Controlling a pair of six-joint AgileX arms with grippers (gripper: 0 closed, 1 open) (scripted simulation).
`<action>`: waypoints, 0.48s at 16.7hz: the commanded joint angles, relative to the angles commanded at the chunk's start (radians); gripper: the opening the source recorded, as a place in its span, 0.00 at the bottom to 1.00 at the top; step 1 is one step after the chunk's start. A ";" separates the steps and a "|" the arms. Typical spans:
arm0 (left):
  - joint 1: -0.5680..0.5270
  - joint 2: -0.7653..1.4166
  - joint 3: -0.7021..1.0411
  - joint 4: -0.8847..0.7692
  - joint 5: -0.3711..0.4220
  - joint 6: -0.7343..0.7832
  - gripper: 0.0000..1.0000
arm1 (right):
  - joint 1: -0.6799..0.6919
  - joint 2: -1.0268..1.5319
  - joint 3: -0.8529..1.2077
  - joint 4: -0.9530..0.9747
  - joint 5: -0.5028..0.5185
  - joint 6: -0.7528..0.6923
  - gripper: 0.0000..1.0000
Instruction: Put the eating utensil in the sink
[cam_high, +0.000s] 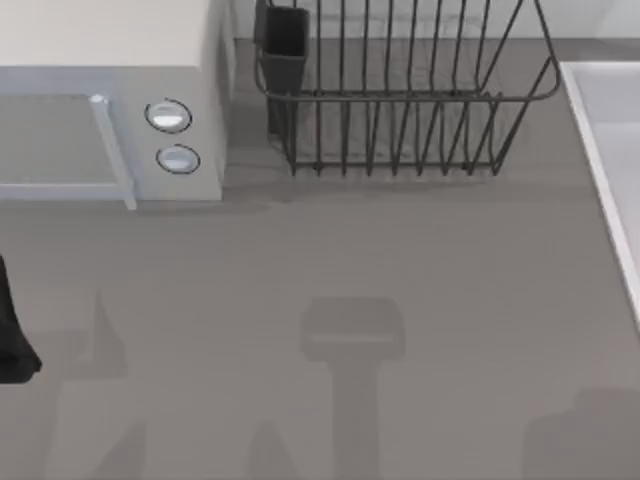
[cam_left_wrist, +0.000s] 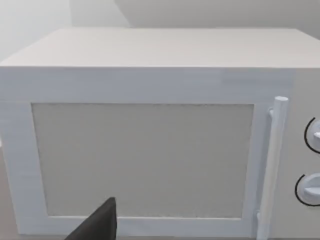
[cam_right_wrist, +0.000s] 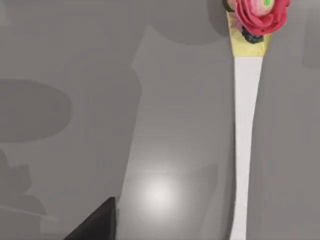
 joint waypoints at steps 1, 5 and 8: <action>0.000 0.000 0.000 0.000 0.000 0.000 1.00 | -0.017 0.047 0.037 -0.036 -0.001 -0.012 1.00; 0.000 0.000 0.000 0.000 0.000 0.000 1.00 | -0.054 0.154 0.129 -0.116 -0.005 -0.040 1.00; 0.000 0.000 0.000 0.000 0.000 0.000 1.00 | -0.056 0.159 0.133 -0.119 -0.006 -0.042 1.00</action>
